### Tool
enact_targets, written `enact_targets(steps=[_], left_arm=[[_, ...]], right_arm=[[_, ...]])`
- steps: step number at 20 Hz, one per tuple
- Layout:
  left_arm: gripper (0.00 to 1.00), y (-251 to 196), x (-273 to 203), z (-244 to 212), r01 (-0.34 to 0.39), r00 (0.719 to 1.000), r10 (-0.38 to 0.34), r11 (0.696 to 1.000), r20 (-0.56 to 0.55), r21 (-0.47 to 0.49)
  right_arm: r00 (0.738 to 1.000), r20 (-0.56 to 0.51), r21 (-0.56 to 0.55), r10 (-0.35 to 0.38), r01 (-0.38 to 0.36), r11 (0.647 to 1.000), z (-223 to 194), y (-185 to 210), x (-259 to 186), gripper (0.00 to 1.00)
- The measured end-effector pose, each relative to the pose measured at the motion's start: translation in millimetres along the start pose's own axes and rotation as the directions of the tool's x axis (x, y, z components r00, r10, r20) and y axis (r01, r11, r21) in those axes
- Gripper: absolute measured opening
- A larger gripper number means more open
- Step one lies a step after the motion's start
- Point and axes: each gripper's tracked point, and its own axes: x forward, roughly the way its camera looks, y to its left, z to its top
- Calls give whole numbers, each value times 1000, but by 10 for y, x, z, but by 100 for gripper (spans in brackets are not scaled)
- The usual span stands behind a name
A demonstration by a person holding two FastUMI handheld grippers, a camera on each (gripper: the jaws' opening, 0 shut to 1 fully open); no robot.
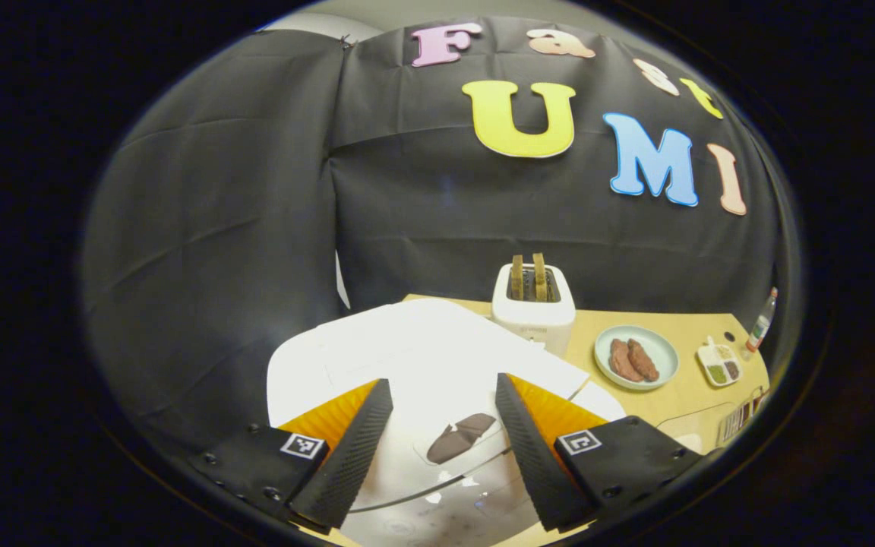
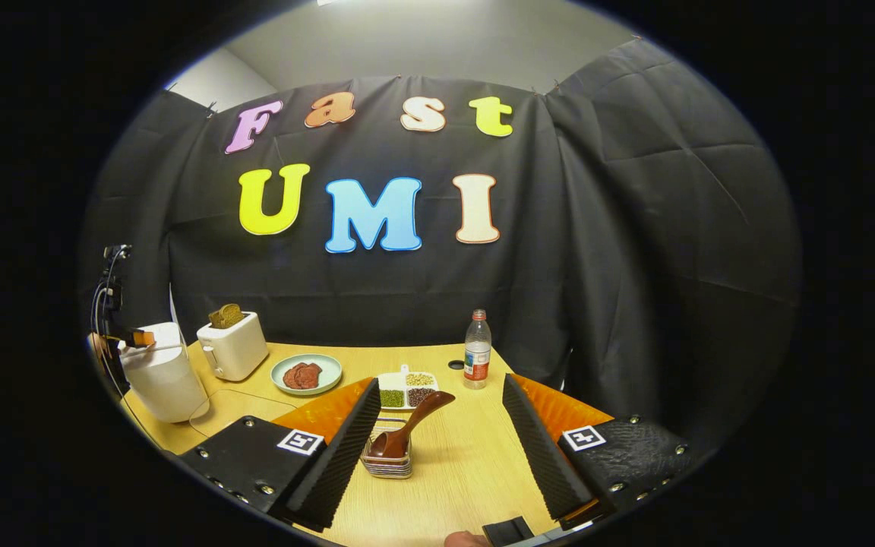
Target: Close the left gripper, press the button to open the rice cooker; take a wooden spoon from the chopstick holder with the right hand, scoop a spoonful of rice and pour it into the rice cooker, then put the wooden spoon back into the chopstick holder.
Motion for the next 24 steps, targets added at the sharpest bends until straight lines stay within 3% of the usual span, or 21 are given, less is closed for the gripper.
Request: enact_targets(steps=[1, 3, 6, 8, 11, 14, 19, 22, 24], left_arm=[[95, 4, -3, 45, -1, 1000, 1, 1000, 10, 21], [99, -28, 86, 18, -1, 1000, 1, 1000, 8, 12], [98, -25, 30, 38, 53, 998, -51, 998, 47, -44], [98, -3, -4, 30, 76, 996, -76, 997, 50, -13], [98, -30, 27, 42, 68, 998, -68, 997, -6, 27], [99, -31, -91, 89, 34, 999, -34, 999, 7, 13], [99, -250, -846, 586, 37, 972, -53, 997, 231, 71], [100, -551, -1527, 766, 70, 935, -77, 997, 347, 33], [95, -773, -1991, 761, 95, 911, -85, 996, 403, -3]], right_arm=[[1000, -3, -3, 2, -2, 1000, -12, 8, -4, 99], [1000, -4, -3, 4, -4, 1000, -23, 20, -11, 98], [999, -10, 21, 32, -32, 999, -42, 88, -61, 99], [999, 2, 17, 46, -46, 999, -2, 78, -94, 98], [997, 16, 10, 70, -70, 997, 75, 76, -121, 98], [995, 29, 13, 93, -94, 996, 128, 71, -141, 99], [987, 67, 0, 144, -144, 990, 244, 53, -106, 99], [977, 93, 3, 193, -194, 981, 320, 60, -119, 99], [967, 115, 1, 228, -230, 973, 366, 65, -143, 98]])
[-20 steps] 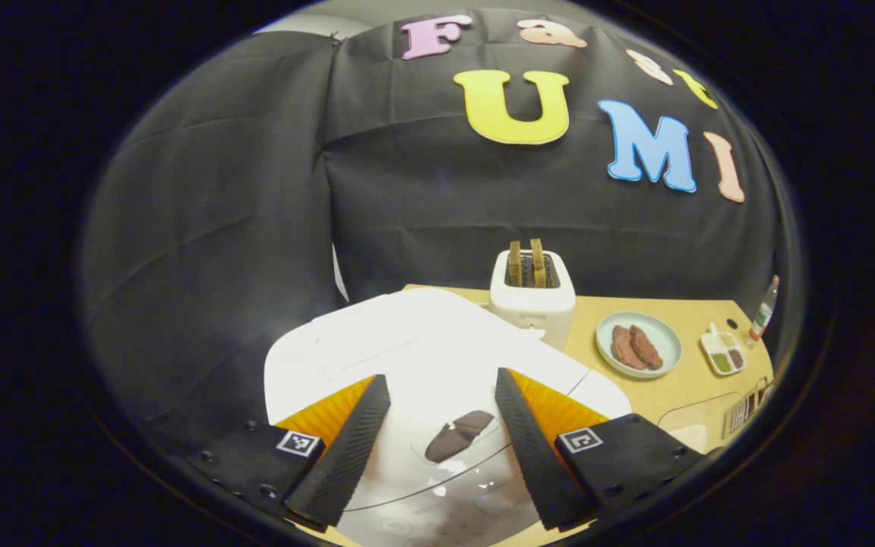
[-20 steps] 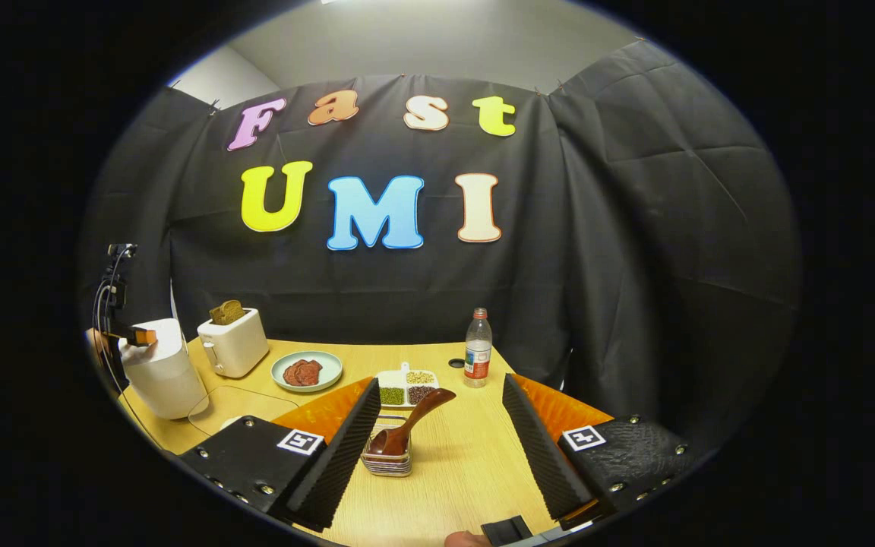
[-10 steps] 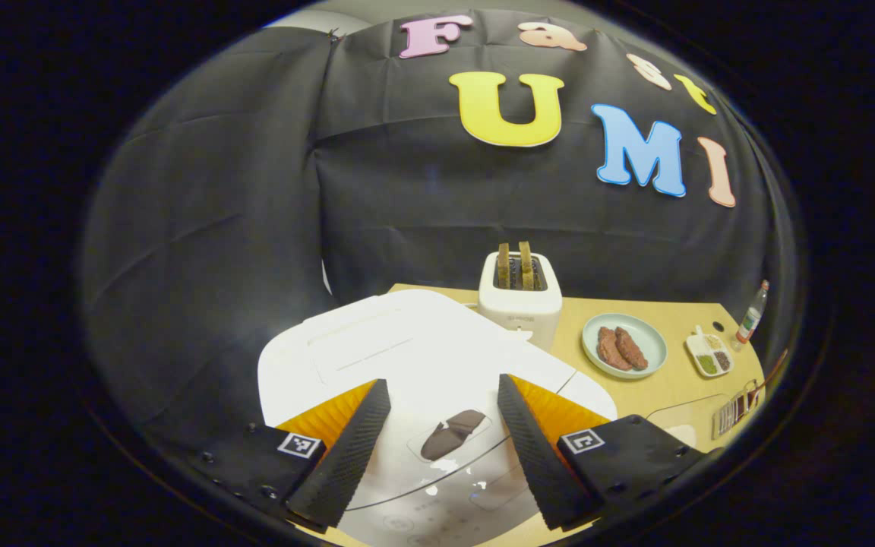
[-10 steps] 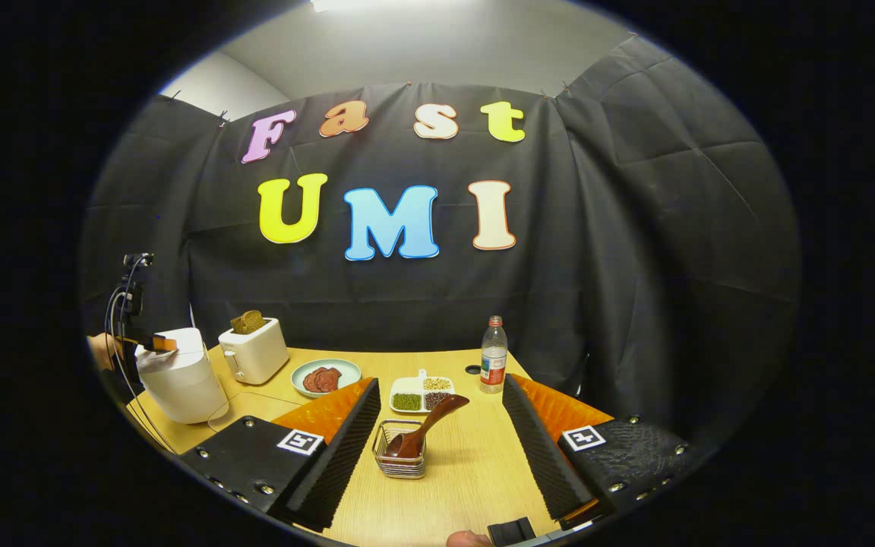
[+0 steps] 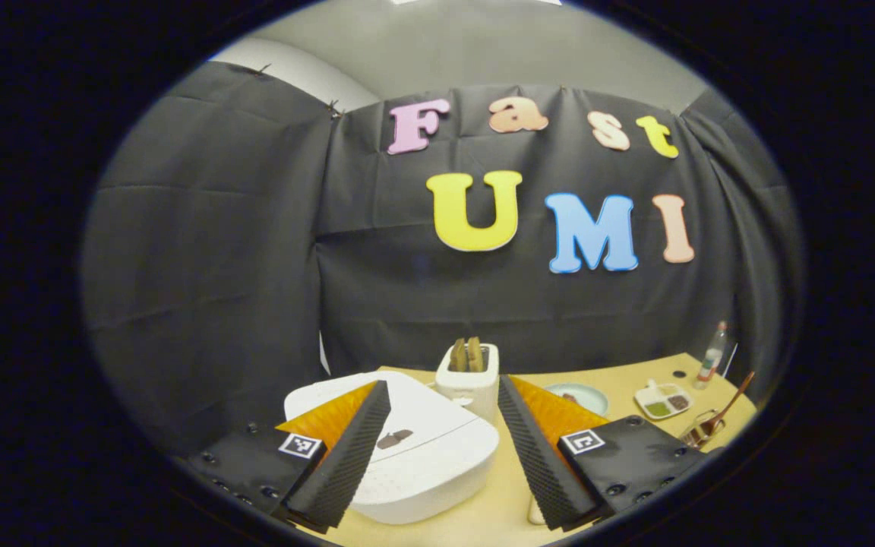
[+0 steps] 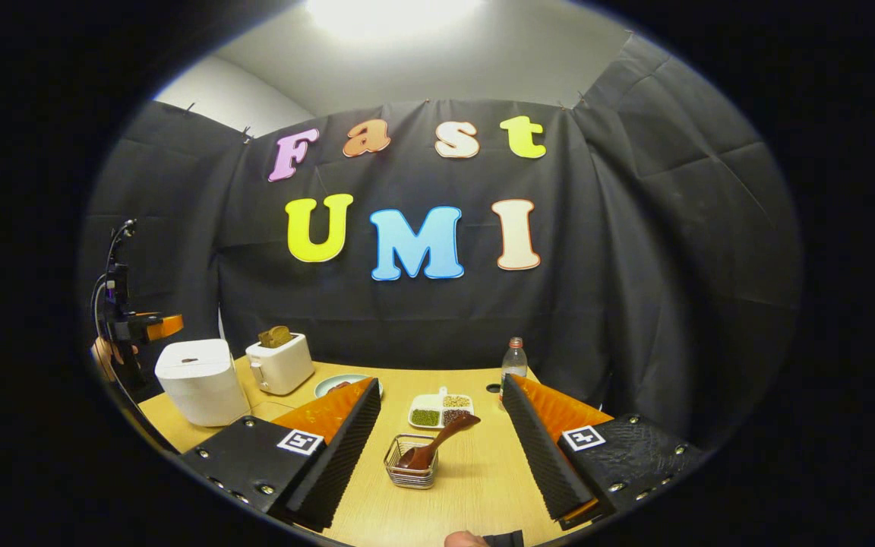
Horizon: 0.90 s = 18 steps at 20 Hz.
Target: Close the left gripper, press the button to open the rice cooker; take a wooden spoon from the chopstick holder with the right hand, scoop a spoonful of rice and pour it into the rice cooker, then put the wooden spoon back into the chopstick holder.
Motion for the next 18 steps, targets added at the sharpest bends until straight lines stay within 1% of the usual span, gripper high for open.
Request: enact_targets(steps=[1, 3, 5, 7, 8, 9, 10, 11, 12, 13, 14, 16, 17, 18], left_arm=[[98, -114, -180, 61, 4, 1000, -4, 1000, 21, -3], [98, -336, -517, 142, 21, 998, -21, 1000, 52, 9], [98, -524, -800, 199, 49, 996, -52, 998, 73, 39], [99, -687, -1012, 298, 81, 991, -87, 995, 104, 61], [95, -719, -1107, 316, 93, 989, -99, 994, 112, 60], [98, -768, -1198, 322, 110, 986, -116, 992, 119, 53], [98, -817, -1278, 312, 126, 984, -131, 991, 119, 50], [95, -832, -1351, 302, 135, 982, -141, 989, 125, 51], [100, -818, -1401, 318, 140, 981, -145, 989, 132, 50], [95, -804, -1480, 350, 136, 981, -140, 990, 136, 44], [95, -766, -1570, 343, 132, 981, -136, 991, 141, 34], [95, -686, -1707, 380, 130, 979, -130, 991, 156, 8], [98, -632, -1762, 393, 129, 979, -127, 992, 159, -2], [95, -594, -1818, 392, 124, 979, -121, 992, 162, -8]], right_arm=[[1000, 9, -5, 20, -20, 1000, 10, 15, -23, 98], [998, 30, -37, 48, -46, 998, 50, 39, -83, 98], [997, 57, -70, 52, -48, 996, 119, 64, -138, 99], [994, 87, -83, 68, -60, 995, 220, 189, -216, 98], [992, 99, -94, 74, -64, 993, 284, 253, -348, 98], [991, 108, -105, 76, -65, 992, 320, 314, -380, 98], [991, 110, -113, 80, -68, 991, 340, 387, -422, 98], [990, 112, -117, 87, -74, 990, 360, 472, -473, 98], [989, 120, -119, 89, -74, 990, 390, 545, -513, 98], [989, 125, -122, 84, -69, 990, 413, 600, -555, 94], [988, 132, -121, 80, -64, 991, 431, 660, -605, 96], [988, 136, -113, 75, -60, 992, 437, 791, -685, 96], [988, 131, -107, 79, -65, 992, 424, 862, -715, 96], [989, 128, -100, 78, -65, 993, 415, 906, -731, 96]])
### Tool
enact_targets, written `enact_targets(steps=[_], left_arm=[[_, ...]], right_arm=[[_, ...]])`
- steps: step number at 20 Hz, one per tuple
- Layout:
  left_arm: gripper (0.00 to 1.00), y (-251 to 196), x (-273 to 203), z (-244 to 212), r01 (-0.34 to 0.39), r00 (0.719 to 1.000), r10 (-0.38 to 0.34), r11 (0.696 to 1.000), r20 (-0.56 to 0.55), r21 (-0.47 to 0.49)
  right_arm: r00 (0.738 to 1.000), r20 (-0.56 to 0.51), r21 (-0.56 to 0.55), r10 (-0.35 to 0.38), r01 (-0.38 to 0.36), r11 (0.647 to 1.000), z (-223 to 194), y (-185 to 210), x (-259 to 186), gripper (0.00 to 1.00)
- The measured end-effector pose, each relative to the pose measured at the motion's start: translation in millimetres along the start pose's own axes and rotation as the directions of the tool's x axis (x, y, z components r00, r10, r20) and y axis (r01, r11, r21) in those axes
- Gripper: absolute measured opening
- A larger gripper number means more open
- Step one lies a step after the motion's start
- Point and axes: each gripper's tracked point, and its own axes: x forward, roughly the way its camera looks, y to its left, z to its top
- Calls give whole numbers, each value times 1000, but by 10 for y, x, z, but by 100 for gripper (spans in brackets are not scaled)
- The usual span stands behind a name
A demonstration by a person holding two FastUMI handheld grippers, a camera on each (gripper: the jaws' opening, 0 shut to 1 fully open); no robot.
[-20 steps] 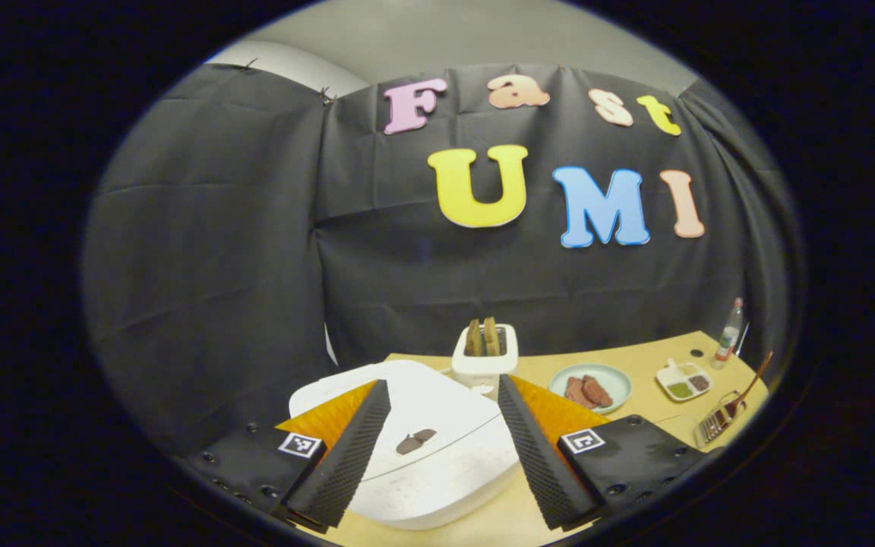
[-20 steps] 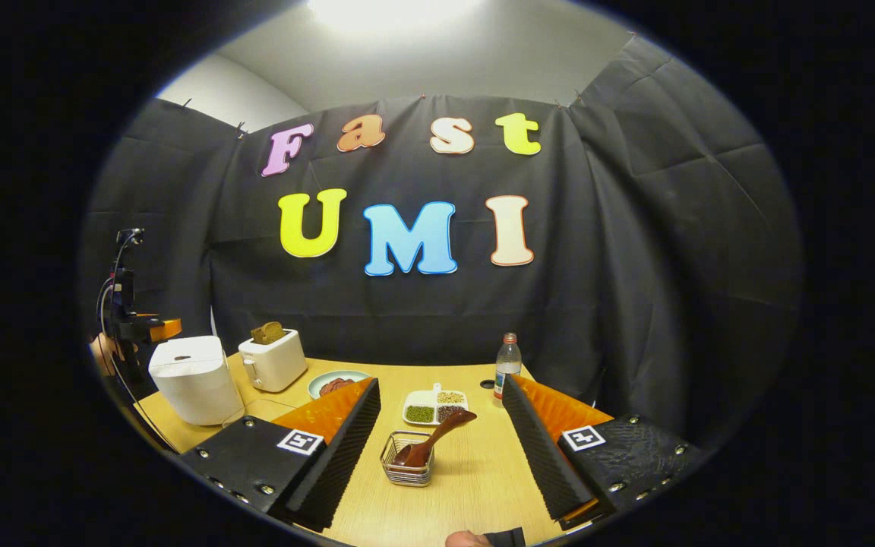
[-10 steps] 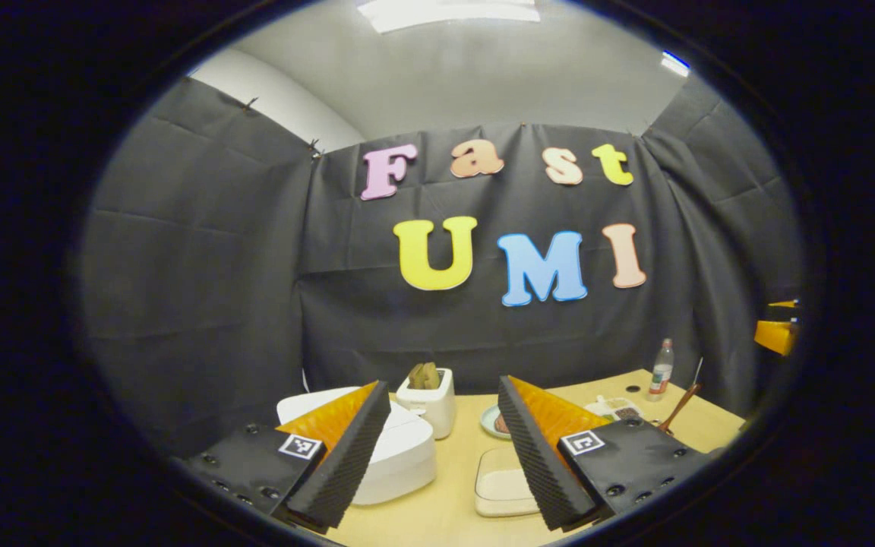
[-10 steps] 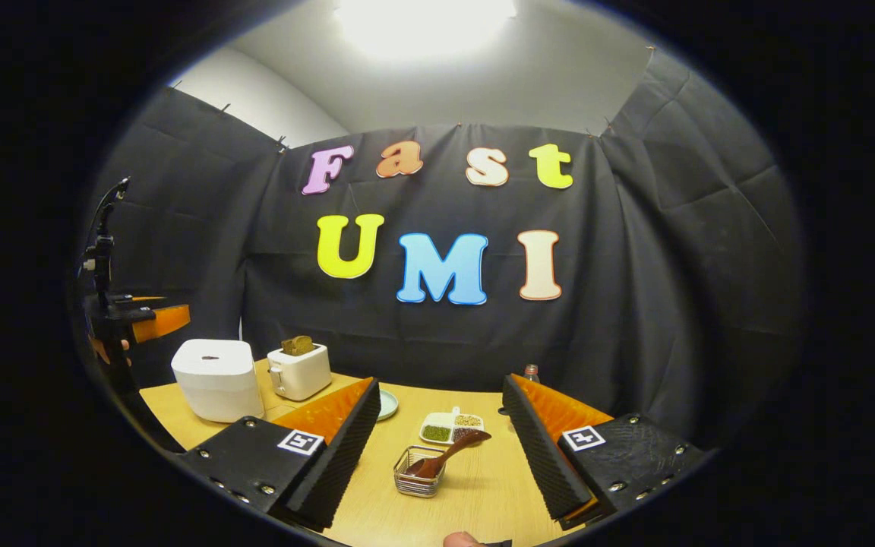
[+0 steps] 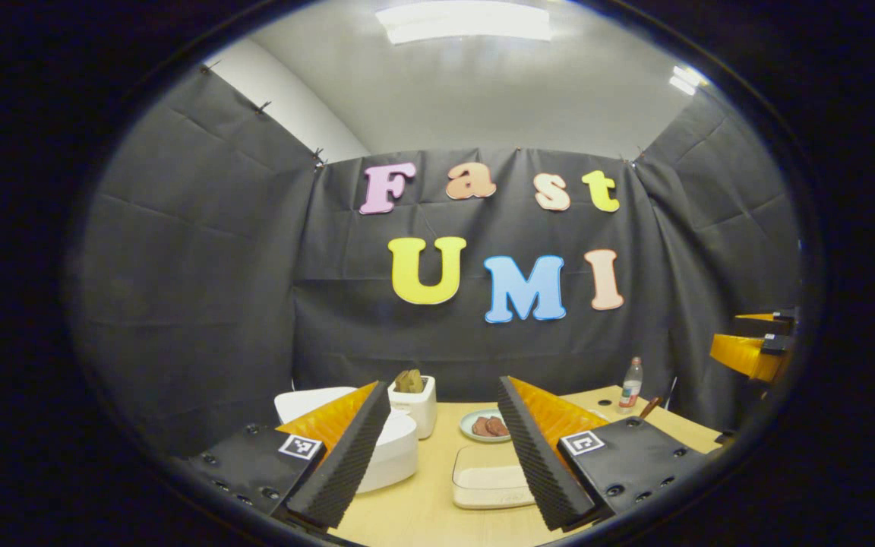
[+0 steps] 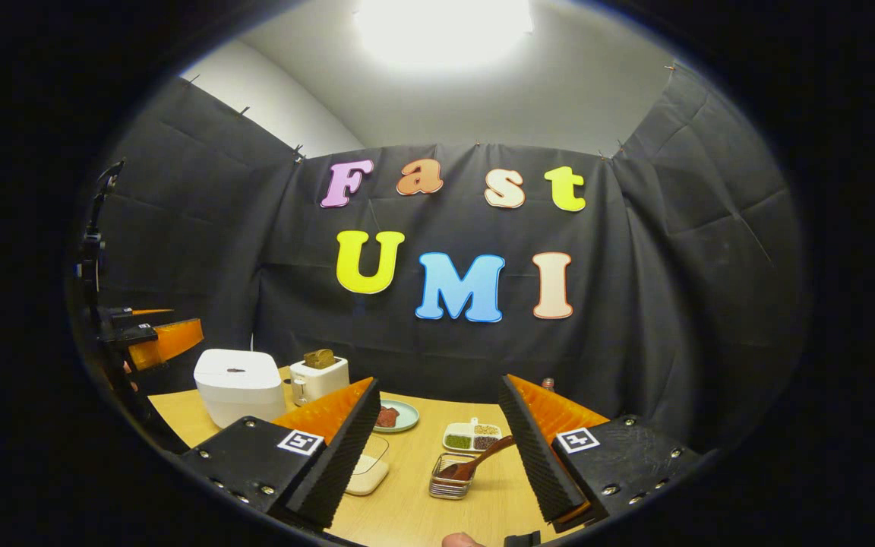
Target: Close the left gripper, press the button to open the rice cooker; take a wooden spoon from the chopstick holder with the right hand, scoop a spoonful of rice and pour it into the rice cooker, then put the wooden spoon back into the chopstick holder.
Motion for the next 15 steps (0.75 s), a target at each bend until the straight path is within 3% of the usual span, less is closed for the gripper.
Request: enact_targets(steps=[4, 5, 15], left_arm=[[100, 131, -124, 88, -7, 1000, 7, 1000, 14, 17], [95, 149, -147, 84, -7, 1000, 6, 1000, 12, 18], [98, 192, -246, 92, 9, 1000, -10, 999, 8, 47]], right_arm=[[1000, 1, 33, -5, 5, 999, 26, 160, -69, 96], [1000, 4, 35, -9, 9, 999, 36, 174, -91, 96], [1000, 13, 37, -26, 26, 999, 115, 283, -98, 96]])
